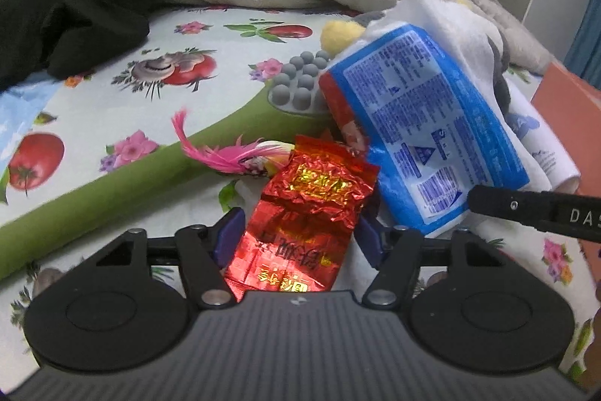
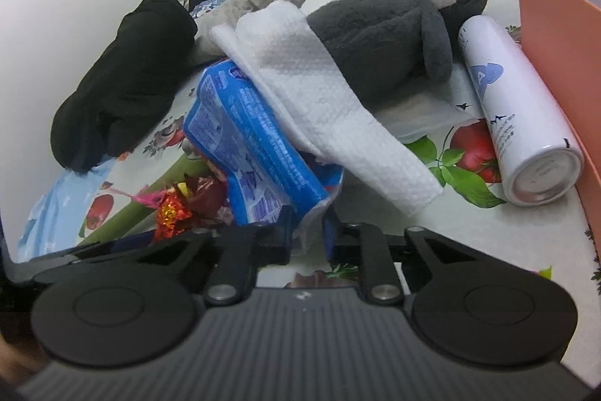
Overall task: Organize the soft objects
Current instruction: 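Close left tool on red candy packet while right tool grasps blue tissue pack, then lift red candy packet with left tool while right tool lifts blue tissue pack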
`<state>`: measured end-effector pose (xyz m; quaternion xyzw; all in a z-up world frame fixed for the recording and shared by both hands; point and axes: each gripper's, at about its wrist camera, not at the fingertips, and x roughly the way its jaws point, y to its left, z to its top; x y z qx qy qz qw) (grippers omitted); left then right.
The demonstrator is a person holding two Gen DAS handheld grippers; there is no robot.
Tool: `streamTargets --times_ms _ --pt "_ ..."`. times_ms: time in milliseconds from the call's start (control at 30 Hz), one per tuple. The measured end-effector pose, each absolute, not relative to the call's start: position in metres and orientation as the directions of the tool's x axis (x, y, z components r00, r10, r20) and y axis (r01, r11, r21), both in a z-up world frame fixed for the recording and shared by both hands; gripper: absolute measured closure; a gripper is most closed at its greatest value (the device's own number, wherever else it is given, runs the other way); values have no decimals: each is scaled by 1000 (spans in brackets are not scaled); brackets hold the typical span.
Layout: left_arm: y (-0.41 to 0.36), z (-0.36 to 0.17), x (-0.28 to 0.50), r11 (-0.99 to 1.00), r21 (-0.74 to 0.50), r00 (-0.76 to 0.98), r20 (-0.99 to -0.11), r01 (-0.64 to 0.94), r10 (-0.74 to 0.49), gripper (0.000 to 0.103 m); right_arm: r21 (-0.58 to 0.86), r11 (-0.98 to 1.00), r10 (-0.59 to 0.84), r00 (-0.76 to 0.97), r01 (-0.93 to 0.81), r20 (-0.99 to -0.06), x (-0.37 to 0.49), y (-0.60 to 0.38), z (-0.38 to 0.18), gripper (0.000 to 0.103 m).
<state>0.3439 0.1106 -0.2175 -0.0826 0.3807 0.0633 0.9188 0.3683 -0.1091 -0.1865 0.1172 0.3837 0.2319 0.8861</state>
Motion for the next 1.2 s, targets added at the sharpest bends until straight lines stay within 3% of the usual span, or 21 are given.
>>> streamTargets --times_ms 267,1200 --pt "113 -204 326 966 -166 721 -692 -197 28 47 373 868 496 612 -328 -616 346 -113 -167 90" --pt "42 -167 221 958 -251 706 -703 -136 -84 47 254 929 368 634 -268 -680 205 -189 -148 92"
